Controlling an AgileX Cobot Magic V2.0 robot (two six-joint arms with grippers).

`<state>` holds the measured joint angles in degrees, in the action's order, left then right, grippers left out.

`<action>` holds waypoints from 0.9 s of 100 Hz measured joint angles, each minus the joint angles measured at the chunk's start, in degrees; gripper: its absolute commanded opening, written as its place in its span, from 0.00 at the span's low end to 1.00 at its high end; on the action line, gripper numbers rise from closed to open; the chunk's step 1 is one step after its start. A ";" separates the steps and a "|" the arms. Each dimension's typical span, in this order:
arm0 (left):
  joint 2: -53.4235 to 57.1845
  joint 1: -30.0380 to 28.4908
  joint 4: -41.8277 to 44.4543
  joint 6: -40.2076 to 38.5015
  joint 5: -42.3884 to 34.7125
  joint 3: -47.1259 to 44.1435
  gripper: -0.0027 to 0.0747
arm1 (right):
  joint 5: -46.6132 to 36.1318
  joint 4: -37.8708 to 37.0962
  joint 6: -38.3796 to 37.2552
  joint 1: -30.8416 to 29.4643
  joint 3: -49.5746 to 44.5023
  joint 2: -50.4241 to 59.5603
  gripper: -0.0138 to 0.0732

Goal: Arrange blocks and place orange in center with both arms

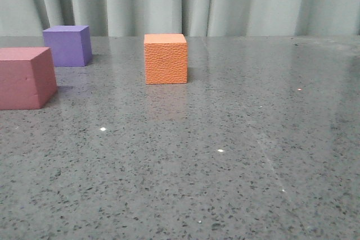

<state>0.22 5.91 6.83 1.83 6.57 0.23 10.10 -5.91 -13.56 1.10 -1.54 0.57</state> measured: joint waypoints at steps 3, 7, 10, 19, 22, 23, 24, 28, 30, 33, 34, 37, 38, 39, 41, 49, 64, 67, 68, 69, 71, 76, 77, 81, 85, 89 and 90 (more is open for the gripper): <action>0.00 0.00 0.00 0.00 0.00 0.00 0.01 | -0.40 0.00 0.00 0.00 0.00 0.00 0.08; 0.00 0.00 0.00 0.00 0.00 0.00 0.01 | -0.54 0.00 0.00 0.00 0.00 0.00 0.08; 0.00 0.00 0.00 0.00 0.00 0.00 0.01 | -0.80 0.00 0.00 0.00 0.00 0.00 0.08; 0.00 0.00 0.00 0.00 0.00 0.00 0.01 | -0.95 0.00 0.00 0.00 0.00 0.00 0.08; 0.00 0.00 0.00 0.00 0.00 0.00 0.01 | -1.03 0.00 0.00 0.00 0.00 0.00 0.08; 0.00 0.00 0.00 0.00 0.00 0.00 0.01 | -1.03 0.00 0.00 0.00 0.00 0.00 0.08; 0.00 0.00 0.00 0.00 0.00 0.00 0.01 | -1.03 0.00 0.00 0.00 0.00 0.00 0.08; 0.00 0.00 0.00 0.00 0.00 0.00 0.01 | -1.03 0.00 0.00 0.00 0.00 0.00 0.08; 0.00 0.00 0.00 0.00 0.00 0.00 0.01 | -1.03 0.00 0.00 0.00 0.00 0.00 0.08; 0.00 0.00 0.00 0.00 0.00 0.00 0.01 | -1.03 0.00 0.00 0.00 0.00 0.00 0.08; 0.00 0.00 0.00 0.00 0.00 0.00 0.01 | -1.03 0.00 0.00 0.00 0.00 0.00 0.08; 0.00 0.00 0.00 0.00 0.00 0.00 0.01 | -1.03 0.00 0.00 0.00 0.00 0.00 0.08; 0.00 0.00 0.00 0.00 0.00 0.00 0.01 | -1.03 0.00 0.00 0.00 0.00 0.00 0.08; 0.00 0.00 0.00 0.00 0.00 0.00 0.01 | -1.07 0.00 0.00 0.00 0.00 0.00 0.08; 0.00 0.00 0.00 0.00 0.00 0.00 0.01 | -1.07 0.00 0.00 0.00 0.00 0.00 0.08; 0.00 0.00 0.00 0.00 0.00 0.00 0.01 | -1.07 0.00 0.09 0.00 0.00 0.00 0.08; 0.00 0.00 0.00 0.00 0.00 0.00 0.01 | -1.07 0.00 0.09 0.00 0.00 0.00 0.08; 0.00 0.00 0.00 0.00 0.00 0.00 0.01 | -1.07 0.00 0.09 0.00 0.00 0.00 0.08; 0.00 0.00 0.00 0.00 0.00 0.00 0.01 | -1.07 0.00 0.09 0.00 0.00 0.00 0.08; 0.00 0.00 0.00 0.00 0.00 0.00 0.01 | -1.07 0.00 0.09 0.00 0.00 0.00 0.08; 0.00 0.00 0.00 0.00 0.00 0.00 0.01 | -1.07 0.09 0.09 0.00 0.00 0.00 0.08; 0.00 0.00 0.00 0.00 0.00 0.00 0.01 | -1.16 0.09 0.09 0.00 0.00 0.00 0.08; 0.00 0.00 0.00 0.00 0.00 0.00 0.01 | -1.16 0.09 0.09 0.00 0.00 0.00 0.08; 0.00 0.00 0.00 0.00 0.00 0.00 0.01 | -1.16 0.09 0.09 0.00 0.00 0.00 0.08; 0.00 0.00 0.00 0.00 0.00 0.00 0.01 | -1.16 0.09 0.09 0.00 0.00 0.00 0.08; 0.00 0.00 0.00 0.00 0.00 0.00 0.01 | -1.16 0.09 0.09 0.00 0.00 0.00 0.08; 0.00 0.00 0.00 0.00 0.00 0.00 0.01 | -1.16 0.09 0.09 0.00 0.00 0.00 0.08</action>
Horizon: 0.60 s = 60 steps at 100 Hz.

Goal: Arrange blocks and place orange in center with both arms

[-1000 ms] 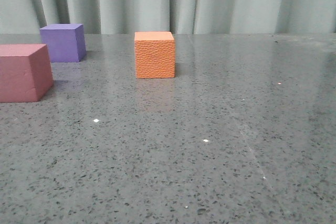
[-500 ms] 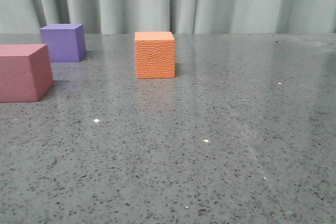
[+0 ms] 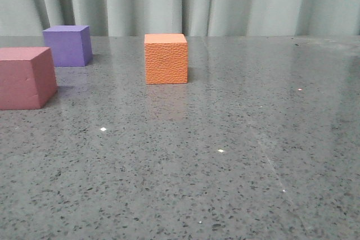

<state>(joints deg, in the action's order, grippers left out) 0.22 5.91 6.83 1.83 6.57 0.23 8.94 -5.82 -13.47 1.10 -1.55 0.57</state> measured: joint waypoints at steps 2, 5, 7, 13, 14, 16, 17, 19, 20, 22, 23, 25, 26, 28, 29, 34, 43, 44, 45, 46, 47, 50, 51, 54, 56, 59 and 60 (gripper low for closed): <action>0.00 0.00 0.00 0.00 0.00 0.00 0.01 | 0.00 0.00 0.00 0.00 0.00 0.00 0.08; 0.00 0.00 0.00 0.00 0.00 0.00 0.01 | 0.00 0.00 0.00 0.00 0.00 0.00 0.08; 0.00 0.00 0.00 0.00 0.00 0.00 0.01 | 0.00 0.00 0.00 0.00 0.00 0.00 0.08; 0.00 0.00 0.00 0.00 0.00 0.00 0.01 | 0.00 0.00 0.00 0.00 0.00 0.00 0.08; 0.00 0.00 0.00 0.00 0.00 0.00 0.01 | 0.00 0.00 0.00 0.00 0.00 0.00 0.08; 0.00 0.00 0.00 0.00 0.00 0.00 0.01 | 0.00 0.00 0.00 0.00 0.00 0.00 0.08; 0.00 0.00 0.00 0.00 0.00 0.00 0.01 | 0.00 0.00 0.00 0.00 0.00 0.00 0.08; 0.00 0.00 0.10 0.00 0.00 0.00 0.01 | 0.00 0.00 0.00 0.00 0.00 0.00 0.08; 0.00 0.00 0.10 0.00 0.00 0.00 0.01 | 0.00 0.00 0.00 0.00 0.00 0.00 0.08; 0.00 0.00 0.10 0.00 0.00 0.00 0.01 | 0.00 0.00 0.00 0.00 0.00 0.00 0.08; 0.00 0.00 0.10 0.00 -0.12 0.00 0.01 | 0.00 0.00 0.00 0.00 0.00 0.00 0.08; 0.00 0.00 0.10 0.00 -0.28 0.00 0.01 | 0.00 0.00 0.00 0.00 0.00 0.00 0.08; 0.00 0.00 0.00 0.00 -0.55 0.00 0.01 | 0.00 0.00 0.00 0.00 0.00 0.00 0.08; 0.00 0.00 -0.22 0.00 -1.08 0.00 0.01 | 0.00 0.00 0.00 0.00 0.00 0.00 0.08; 0.00 0.00 -0.37 0.00 -1.31 0.00 0.01 | 0.00 0.00 0.00 0.00 0.00 0.00 0.08; 0.00 0.00 -0.93 0.00 -3.15 0.00 0.01 | 0.00 0.00 0.00 0.00 0.00 0.00 0.08; 0.00 0.00 -1.82 0.00 -5.84 0.00 0.01 | 0.00 0.00 0.00 0.00 0.00 0.00 0.08; 0.00 0.00 -2.02 0.00 -5.85 0.00 0.01 | 0.00 0.00 0.00 0.00 0.00 0.00 0.08; 0.00 0.00 -2.14 0.00 -6.02 0.00 0.01 | 0.00 0.00 0.00 0.00 0.00 0.00 0.08; 0.00 0.00 -2.44 0.00 -5.99 0.00 0.01 | 0.00 0.00 0.00 0.00 0.00 0.00 0.08; 0.00 0.00 -2.61 0.00 -5.99 0.00 0.01 | 0.00 0.00 0.00 0.00 0.00 0.00 0.08; 0.00 0.00 -3.43 0.00 -5.99 0.12 0.01 | 0.00 0.00 0.00 0.00 0.00 0.00 0.08; 0.00 0.00 -3.90 0.00 -5.80 0.25 0.01 | 0.00 0.00 0.00 0.00 0.00 0.00 0.08; 0.00 0.00 -4.91 0.00 -4.94 0.38 0.01 | 0.00 0.00 0.00 0.00 0.00 0.00 0.08; 0.00 0.00 -5.80 0.00 -4.27 0.72 0.01 | 0.00 0.00 0.00 0.00 0.00 0.00 0.08; 0.00 0.00 -7.17 0.00 -3.24 1.27 0.01 | 0.00 0.00 0.00 0.00 0.00 0.00 0.08; -0.22 0.00 -7.98 0.00 -2.94 1.69 0.01 | 0.00 0.00 0.00 0.00 0.00 0.00 0.08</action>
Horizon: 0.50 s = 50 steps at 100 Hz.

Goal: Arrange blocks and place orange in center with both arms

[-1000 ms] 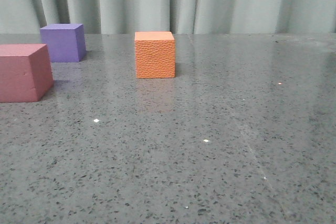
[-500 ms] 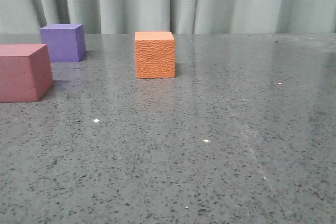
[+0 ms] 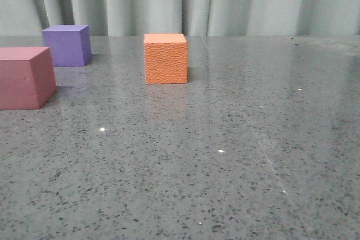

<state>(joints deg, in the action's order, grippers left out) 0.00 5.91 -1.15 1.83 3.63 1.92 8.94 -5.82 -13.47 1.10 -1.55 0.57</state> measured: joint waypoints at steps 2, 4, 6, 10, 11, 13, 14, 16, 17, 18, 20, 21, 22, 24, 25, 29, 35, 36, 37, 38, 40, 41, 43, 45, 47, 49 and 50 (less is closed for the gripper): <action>-0.19 0.00 -0.92 0.00 0.93 0.51 0.01 | 0.00 0.00 0.00 0.00 0.00 0.00 0.08; -0.66 0.00 -2.37 -0.11 1.75 1.44 0.01 | 0.00 0.00 0.00 0.00 0.00 0.00 0.08; -1.38 0.00 -3.88 -0.11 2.51 2.51 0.01 | 0.00 0.00 0.00 0.00 0.00 0.00 0.08; -3.31 0.00 -6.56 -0.17 4.13 5.15 0.01 | 0.00 0.00 0.00 0.00 0.00 0.00 0.08; -3.69 0.00 -6.93 -0.23 4.40 5.64 0.01 | 0.00 0.00 0.00 0.00 0.00 0.00 0.08; -4.90 0.00 -7.82 -0.23 5.25 7.16 0.01 | 0.00 0.00 0.00 0.00 0.00 0.00 0.08; -5.75 0.00 -8.34 -0.23 5.58 8.21 0.01 | 0.00 0.00 0.00 0.00 0.00 0.00 0.08; -6.67 0.00 -8.75 -0.23 6.54 9.34 0.01 | 0.00 0.00 0.00 0.00 0.00 0.00 0.08; -7.63 0.00 -9.08 -0.31 7.30 10.49 0.01 | 0.00 0.00 0.00 0.00 0.00 0.00 0.08; -8.12 0.00 -9.21 -0.31 7.65 11.08 0.01 | 0.00 0.00 0.00 0.00 0.00 0.00 0.08; -9.66 0.00 -9.59 -0.31 8.89 12.90 0.01 | 0.00 0.00 0.00 0.00 0.00 0.00 0.08; -10.70 0.00 -9.74 -0.31 9.31 14.15 0.01 | 0.00 0.00 0.00 0.00 0.00 0.00 0.08; -11.26 0.00 -9.75 -0.31 10.16 14.80 0.01 | 0.00 0.00 0.00 0.00 0.00 0.00 0.08; -12.93 0.00 -10.02 -0.31 11.66 16.77 0.01 | 0.00 0.00 0.00 0.00 0.00 0.00 0.08; -13.50 0.00 -10.01 -0.31 12.15 17.43 0.01 | 0.00 0.00 0.00 0.00 0.00 0.00 0.08; -17.02 0.00 -10.53 -0.31 15.50 21.59 0.01 | -0.04 0.00 0.00 0.00 0.00 0.00 0.08; -22.45 0.00 -11.52 -0.31 20.57 27.97 0.01 | -0.04 0.00 0.00 0.00 0.00 0.00 0.08; -23.05 0.00 -11.58 -0.31 21.82 28.70 0.01 | -0.04 0.00 0.00 0.00 0.00 0.00 0.08; -23.65 0.00 -11.70 -0.31 22.46 29.41 0.01 | -0.04 0.00 0.00 0.00 0.00 0.00 0.08; -24.86 0.00 -11.84 -0.31 23.68 30.81 0.01 | -0.04 0.00 0.00 0.00 0.00 0.00 0.08; -26.61 0.00 -11.96 -0.31 24.86 32.89 0.01 | -0.04 0.00 0.00 0.00 0.00 0.00 0.08; -27.21 0.00 -12.11 -0.31 26.00 33.58 0.01 | -0.04 0.00 0.00 0.00 0.00 0.00 0.08; -28.93 0.00 -12.28 -0.31 27.63 35.60 0.01 | -0.13 0.00 0.00 0.00 0.00 0.00 0.08; -30.61 0.00 -12.38 -0.31 29.20 37.55 0.01 | -0.13 0.00 0.00 0.00 0.00 0.00 0.08; -32.22 0.00 -12.40 -0.31 30.13 39.45 0.01 | -0.13 0.00 0.00 0.00 0.00 0.00 0.08; -33.79 0.00 -12.48 -0.31 31.49 41.23 0.01 | -0.13 0.00 0.00 0.00 0.00 0.00 0.08; -34.30 0.00 -12.48 -0.31 32.30 41.81 0.01 | -0.13 0.00 0.00 0.00 0.00 0.00 0.08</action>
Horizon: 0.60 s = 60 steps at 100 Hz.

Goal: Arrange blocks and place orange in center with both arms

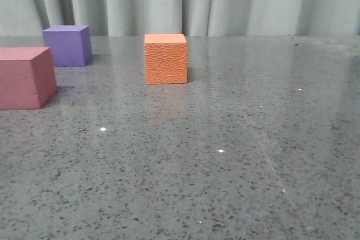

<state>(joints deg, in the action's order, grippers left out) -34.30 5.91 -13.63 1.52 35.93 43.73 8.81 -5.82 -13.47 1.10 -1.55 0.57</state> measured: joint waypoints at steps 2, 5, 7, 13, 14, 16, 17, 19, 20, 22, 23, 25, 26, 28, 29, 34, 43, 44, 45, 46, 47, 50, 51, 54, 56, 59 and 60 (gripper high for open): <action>-1.47 0.00 -0.04 0.00 1.04 1.62 0.01 | 0.00 0.00 0.00 0.00 0.00 0.00 0.08; -3.32 0.00 -0.04 0.00 2.27 3.66 0.01 | 0.00 0.00 0.00 0.00 0.00 0.00 0.08; -4.64 0.00 -0.13 0.00 3.01 5.02 0.01 | 0.00 0.00 0.00 0.00 0.00 0.00 0.08; -8.24 0.00 -0.13 0.00 4.67 8.47 0.01 | 0.00 0.00 0.00 0.00 0.00 0.00 0.08; -8.61 0.00 -0.13 0.00 5.07 8.80 0.01 | 0.00 0.00 0.00 0.00 0.00 0.00 0.08; -9.66 0.00 -0.13 0.00 5.56 9.71 0.01 | 0.00 0.00 0.00 0.00 0.00 0.00 0.08; -9.99 0.00 -0.13 0.00 5.70 9.99 0.01 | 0.00 0.00 0.00 0.00 0.00 0.00 0.08; -10.92 0.00 -0.13 0.00 6.10 10.76 0.01 | 0.00 0.00 0.00 0.00 0.00 0.00 0.08; -11.50 0.00 -0.13 0.00 6.23 11.22 0.01 | 0.00 0.00 0.00 0.00 0.00 0.00 0.08; -12.04 0.00 -0.13 0.00 6.49 11.63 0.01 | 0.00 0.00 0.00 0.00 0.00 0.00 0.08; -12.58 0.00 -0.13 0.00 6.75 12.02 0.01 | 0.00 0.00 0.00 0.00 0.00 0.00 0.08; -13.35 0.00 -0.13 0.10 6.85 12.48 0.01 | 0.00 0.00 0.00 0.00 0.00 0.00 0.08; -13.58 0.00 -0.13 0.10 6.97 12.60 0.01 | 0.00 0.00 0.00 0.00 0.00 0.00 0.08; -14.21 0.00 -0.13 0.10 7.20 12.94 0.01 | 0.00 0.00 0.00 0.00 0.00 0.00 0.08; -14.40 0.00 -0.13 0.10 7.18 13.05 0.01 | 0.00 0.00 0.00 0.00 0.00 0.00 0.08; -15.41 0.00 -0.27 0.10 7.49 13.47 0.01 | 0.00 0.00 0.00 0.00 0.00 0.00 0.08; -15.95 0.00 -0.49 0.25 7.73 13.69 0.06 | 0.00 0.00 0.00 0.00 0.00 0.00 0.08; -15.95 0.00 -0.49 0.34 7.73 13.69 0.06 | 0.00 0.00 0.00 0.00 0.00 0.00 0.08; -15.95 0.00 -0.59 0.50 7.84 13.69 0.08 | 0.00 0.00 0.00 0.00 0.00 0.00 0.08; -15.95 0.00 -0.58 0.67 7.77 13.69 0.09 | 0.00 0.00 0.00 0.00 0.00 0.00 0.08; -15.95 0.00 -0.58 0.80 7.87 13.69 0.10 | 0.00 0.00 0.00 0.00 0.00 0.00 0.08; -15.95 0.00 -0.58 1.33 7.87 13.69 0.15 | 0.00 0.00 0.00 0.00 0.00 0.00 0.08; -15.95 0.00 -0.58 1.59 7.87 13.69 0.16 | 0.00 0.00 0.00 0.00 0.00 0.00 0.08; -15.95 0.00 -0.58 2.09 7.87 13.69 0.22 | 0.00 0.00 0.00 0.00 0.00 0.00 0.08; -15.95 0.00 -0.61 2.40 7.87 13.69 0.26 | 0.00 0.00 0.00 0.00 0.00 0.00 0.08; -15.95 0.00 -0.61 2.79 7.91 13.69 0.35 | 0.00 0.00 0.00 0.00 0.00 0.00 0.08; -15.95 0.00 -0.61 3.02 8.03 13.69 0.37 | 0.00 0.00 0.00 0.00 0.00 0.00 0.08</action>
<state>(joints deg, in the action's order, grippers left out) -50.25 5.91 -14.24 4.54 43.96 57.42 8.81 -5.82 -13.47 1.10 -1.55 0.57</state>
